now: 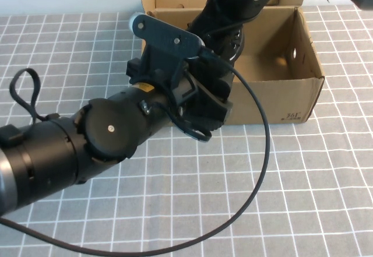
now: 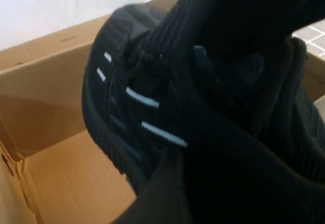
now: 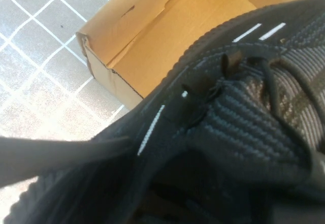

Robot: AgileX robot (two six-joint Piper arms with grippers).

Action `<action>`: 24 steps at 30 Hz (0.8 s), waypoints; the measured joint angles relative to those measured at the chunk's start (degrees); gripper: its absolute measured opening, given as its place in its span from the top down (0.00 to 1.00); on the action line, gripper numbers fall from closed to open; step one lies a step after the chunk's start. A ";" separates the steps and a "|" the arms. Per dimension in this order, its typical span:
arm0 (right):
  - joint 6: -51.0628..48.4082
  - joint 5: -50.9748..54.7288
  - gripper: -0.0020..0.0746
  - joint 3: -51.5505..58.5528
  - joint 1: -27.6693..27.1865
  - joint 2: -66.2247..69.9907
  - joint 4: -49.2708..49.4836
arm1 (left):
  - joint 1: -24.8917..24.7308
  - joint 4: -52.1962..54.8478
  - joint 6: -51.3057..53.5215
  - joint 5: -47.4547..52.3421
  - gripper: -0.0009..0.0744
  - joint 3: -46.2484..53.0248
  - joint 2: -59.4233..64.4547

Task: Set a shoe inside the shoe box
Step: Hand over the shoe

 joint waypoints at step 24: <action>0.00 0.13 0.84 -0.13 -0.07 0.00 -0.51 | 0.00 -0.23 6.40 -1.27 0.88 0.00 1.07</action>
